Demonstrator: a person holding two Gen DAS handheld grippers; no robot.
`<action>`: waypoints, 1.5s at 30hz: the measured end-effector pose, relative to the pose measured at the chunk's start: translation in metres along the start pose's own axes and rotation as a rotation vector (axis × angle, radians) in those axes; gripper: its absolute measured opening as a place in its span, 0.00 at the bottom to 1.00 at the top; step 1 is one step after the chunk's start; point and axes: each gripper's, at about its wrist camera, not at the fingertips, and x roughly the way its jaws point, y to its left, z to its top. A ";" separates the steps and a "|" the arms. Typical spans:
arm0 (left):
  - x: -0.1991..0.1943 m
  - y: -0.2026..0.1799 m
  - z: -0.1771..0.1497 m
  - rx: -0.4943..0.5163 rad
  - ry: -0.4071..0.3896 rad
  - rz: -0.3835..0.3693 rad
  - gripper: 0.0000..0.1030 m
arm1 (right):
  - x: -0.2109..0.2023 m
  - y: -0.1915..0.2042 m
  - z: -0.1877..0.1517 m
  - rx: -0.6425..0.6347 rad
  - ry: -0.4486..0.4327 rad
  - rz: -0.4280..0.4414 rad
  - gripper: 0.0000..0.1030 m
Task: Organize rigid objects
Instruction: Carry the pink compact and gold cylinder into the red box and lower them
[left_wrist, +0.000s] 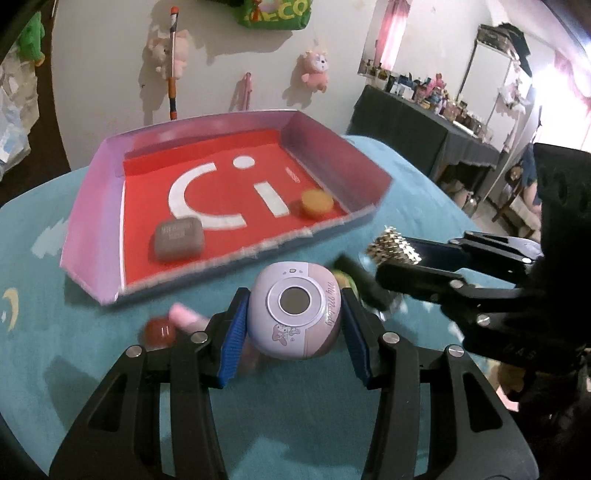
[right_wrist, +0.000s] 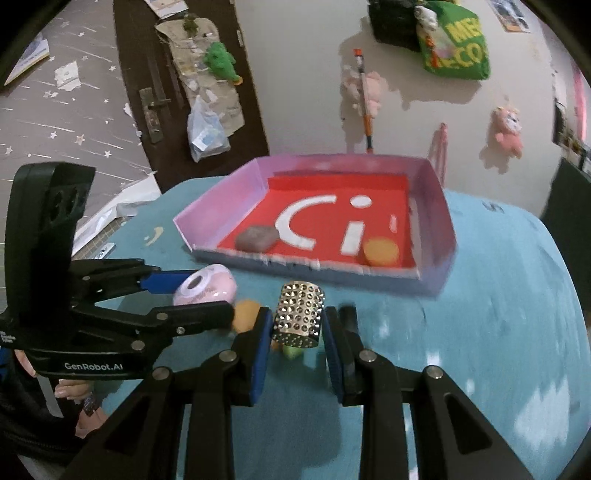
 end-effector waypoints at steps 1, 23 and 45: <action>0.005 0.004 0.009 -0.004 -0.001 -0.004 0.45 | 0.006 -0.002 0.007 -0.012 0.002 0.002 0.29; 0.107 0.045 0.065 0.037 0.156 0.002 0.45 | 0.121 -0.044 0.067 -0.198 0.240 0.042 0.28; 0.117 0.040 0.072 0.152 0.242 0.046 0.45 | 0.135 -0.040 0.071 -0.285 0.360 0.034 0.28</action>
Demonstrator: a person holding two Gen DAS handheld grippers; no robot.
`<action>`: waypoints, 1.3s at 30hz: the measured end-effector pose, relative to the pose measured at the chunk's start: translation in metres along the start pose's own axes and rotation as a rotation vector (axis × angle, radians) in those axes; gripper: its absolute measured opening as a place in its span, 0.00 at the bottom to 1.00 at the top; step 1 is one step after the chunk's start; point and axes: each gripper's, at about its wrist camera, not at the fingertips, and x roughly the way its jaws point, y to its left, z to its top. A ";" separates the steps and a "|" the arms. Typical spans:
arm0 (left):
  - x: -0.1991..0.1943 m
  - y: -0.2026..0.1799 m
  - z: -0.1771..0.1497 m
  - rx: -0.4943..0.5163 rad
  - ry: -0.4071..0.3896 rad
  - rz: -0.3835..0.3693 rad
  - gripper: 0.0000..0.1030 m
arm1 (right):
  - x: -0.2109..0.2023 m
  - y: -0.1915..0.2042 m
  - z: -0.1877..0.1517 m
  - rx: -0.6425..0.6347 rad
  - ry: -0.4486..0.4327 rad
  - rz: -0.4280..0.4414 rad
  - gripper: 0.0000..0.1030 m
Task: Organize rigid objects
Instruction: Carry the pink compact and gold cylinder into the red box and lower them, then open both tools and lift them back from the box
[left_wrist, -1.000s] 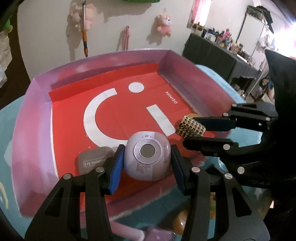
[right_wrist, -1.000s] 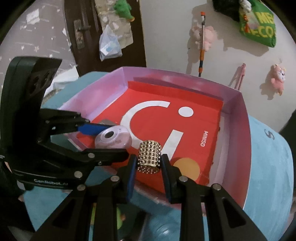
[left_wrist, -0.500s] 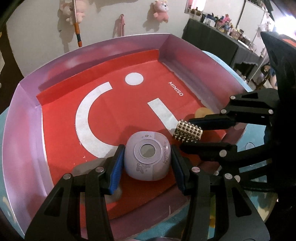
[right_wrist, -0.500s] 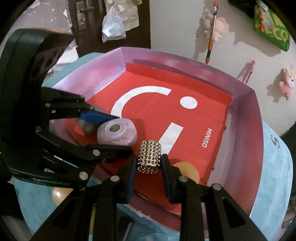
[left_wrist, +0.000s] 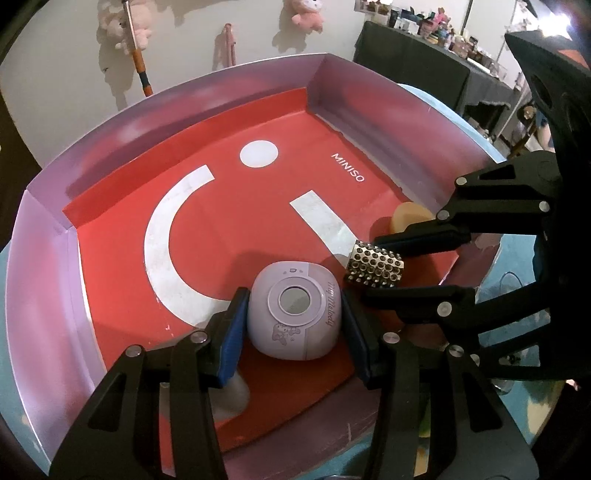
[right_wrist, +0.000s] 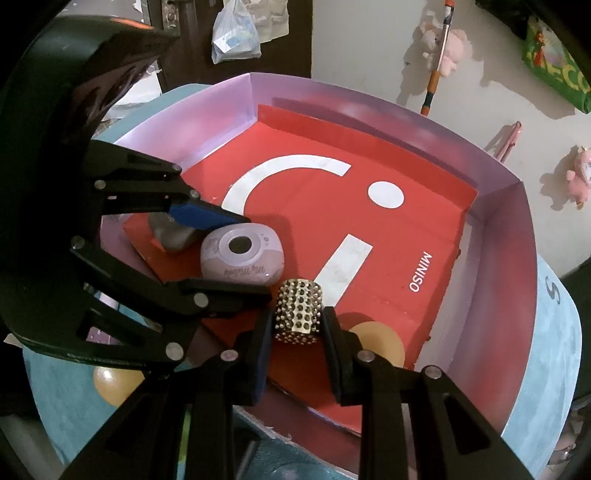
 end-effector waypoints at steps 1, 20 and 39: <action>0.000 0.000 0.000 0.001 0.000 0.000 0.45 | 0.000 0.000 0.000 -0.001 0.000 0.001 0.28; -0.002 0.002 -0.002 -0.003 -0.012 -0.016 0.48 | 0.001 -0.001 0.002 0.009 0.002 0.009 0.30; -0.079 0.009 -0.026 -0.203 -0.224 -0.039 0.71 | -0.076 0.013 -0.016 0.086 -0.135 -0.084 0.58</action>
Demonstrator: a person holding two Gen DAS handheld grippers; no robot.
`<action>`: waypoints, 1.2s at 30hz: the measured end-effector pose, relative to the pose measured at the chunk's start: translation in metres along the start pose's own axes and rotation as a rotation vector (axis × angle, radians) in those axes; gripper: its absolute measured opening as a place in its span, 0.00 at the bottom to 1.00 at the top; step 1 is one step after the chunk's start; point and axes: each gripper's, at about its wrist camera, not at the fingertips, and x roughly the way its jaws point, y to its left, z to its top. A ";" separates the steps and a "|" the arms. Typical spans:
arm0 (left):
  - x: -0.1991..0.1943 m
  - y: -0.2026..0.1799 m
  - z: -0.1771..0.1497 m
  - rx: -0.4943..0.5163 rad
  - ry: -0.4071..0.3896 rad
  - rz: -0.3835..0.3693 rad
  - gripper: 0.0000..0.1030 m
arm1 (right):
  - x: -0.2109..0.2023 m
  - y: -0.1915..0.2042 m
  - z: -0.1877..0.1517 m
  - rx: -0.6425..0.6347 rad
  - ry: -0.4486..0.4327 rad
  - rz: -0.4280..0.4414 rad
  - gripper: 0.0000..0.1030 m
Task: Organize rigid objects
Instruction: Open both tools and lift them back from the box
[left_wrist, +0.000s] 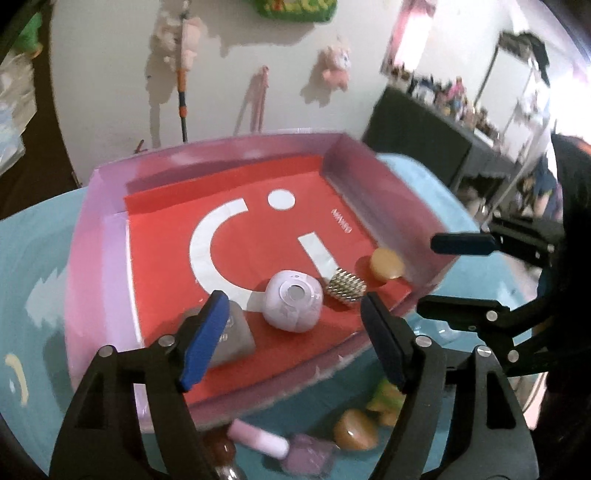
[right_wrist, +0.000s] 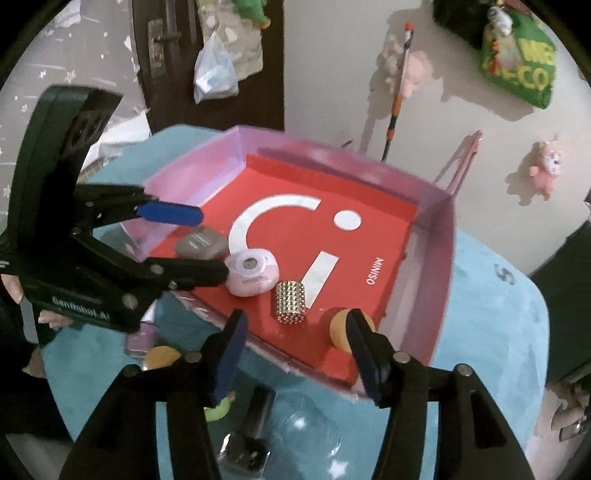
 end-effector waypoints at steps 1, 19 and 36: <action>-0.006 0.000 -0.002 -0.012 -0.016 -0.001 0.71 | -0.011 0.002 -0.003 0.014 -0.020 -0.008 0.59; -0.115 -0.039 -0.071 0.011 -0.245 0.088 0.76 | -0.151 0.066 -0.076 0.067 -0.247 -0.177 0.74; -0.129 -0.051 -0.156 -0.033 -0.307 0.142 0.91 | -0.139 0.095 -0.151 0.234 -0.365 -0.199 0.91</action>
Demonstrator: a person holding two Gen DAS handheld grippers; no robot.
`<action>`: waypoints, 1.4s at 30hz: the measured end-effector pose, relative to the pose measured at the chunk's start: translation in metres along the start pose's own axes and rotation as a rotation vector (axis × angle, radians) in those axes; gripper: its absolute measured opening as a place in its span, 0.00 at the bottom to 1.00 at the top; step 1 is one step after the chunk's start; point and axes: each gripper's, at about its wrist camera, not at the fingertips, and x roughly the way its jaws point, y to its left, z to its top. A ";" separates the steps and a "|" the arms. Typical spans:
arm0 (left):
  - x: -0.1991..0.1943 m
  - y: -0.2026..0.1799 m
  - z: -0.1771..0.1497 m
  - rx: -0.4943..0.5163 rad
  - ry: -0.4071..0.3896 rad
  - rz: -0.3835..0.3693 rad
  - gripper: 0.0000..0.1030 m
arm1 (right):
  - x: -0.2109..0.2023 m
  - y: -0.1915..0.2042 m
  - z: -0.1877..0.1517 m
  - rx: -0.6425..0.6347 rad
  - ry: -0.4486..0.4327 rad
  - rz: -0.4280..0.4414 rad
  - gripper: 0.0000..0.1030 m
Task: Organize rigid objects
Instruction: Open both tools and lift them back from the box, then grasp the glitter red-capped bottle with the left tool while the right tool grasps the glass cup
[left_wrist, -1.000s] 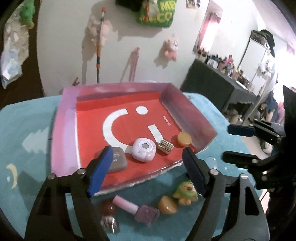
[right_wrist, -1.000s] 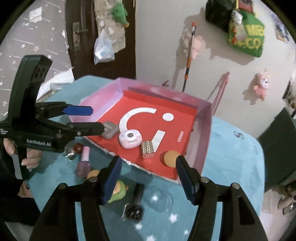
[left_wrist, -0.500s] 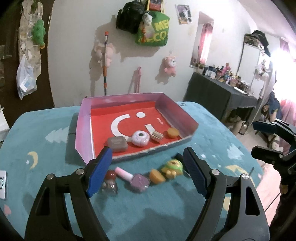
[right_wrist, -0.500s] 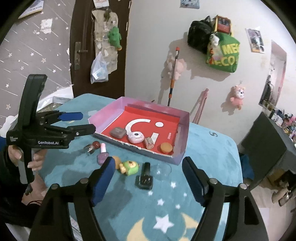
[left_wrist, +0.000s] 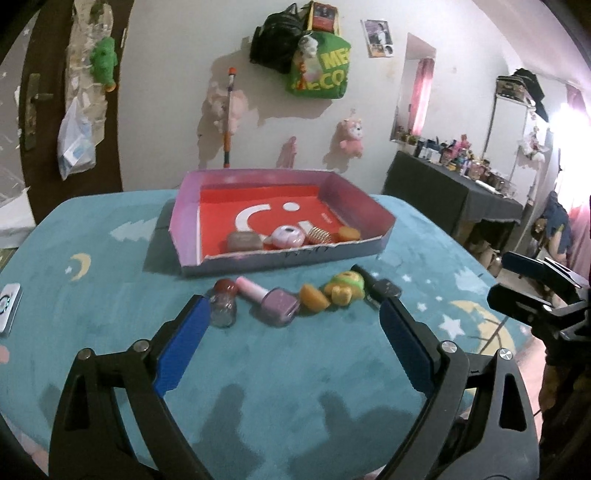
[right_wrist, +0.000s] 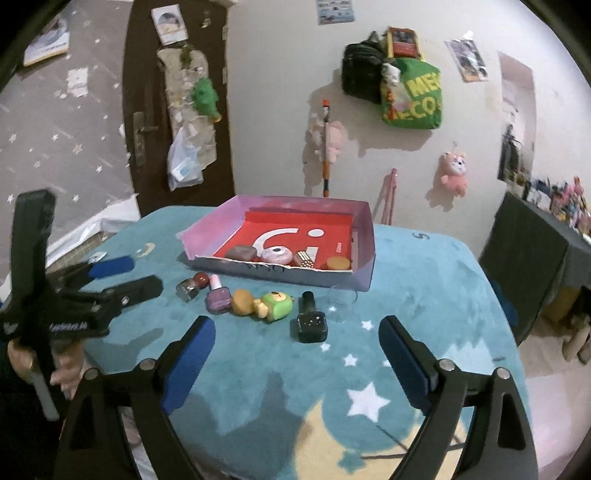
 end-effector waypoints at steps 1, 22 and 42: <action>0.001 0.001 -0.003 -0.005 0.004 0.008 0.91 | 0.003 0.000 -0.003 0.011 -0.006 -0.013 0.93; 0.048 0.024 -0.021 -0.056 0.134 0.073 0.91 | 0.073 -0.015 -0.035 0.110 0.120 -0.044 0.94; 0.094 0.055 0.009 -0.047 0.257 0.182 0.91 | 0.131 -0.063 0.002 0.181 0.221 -0.139 0.93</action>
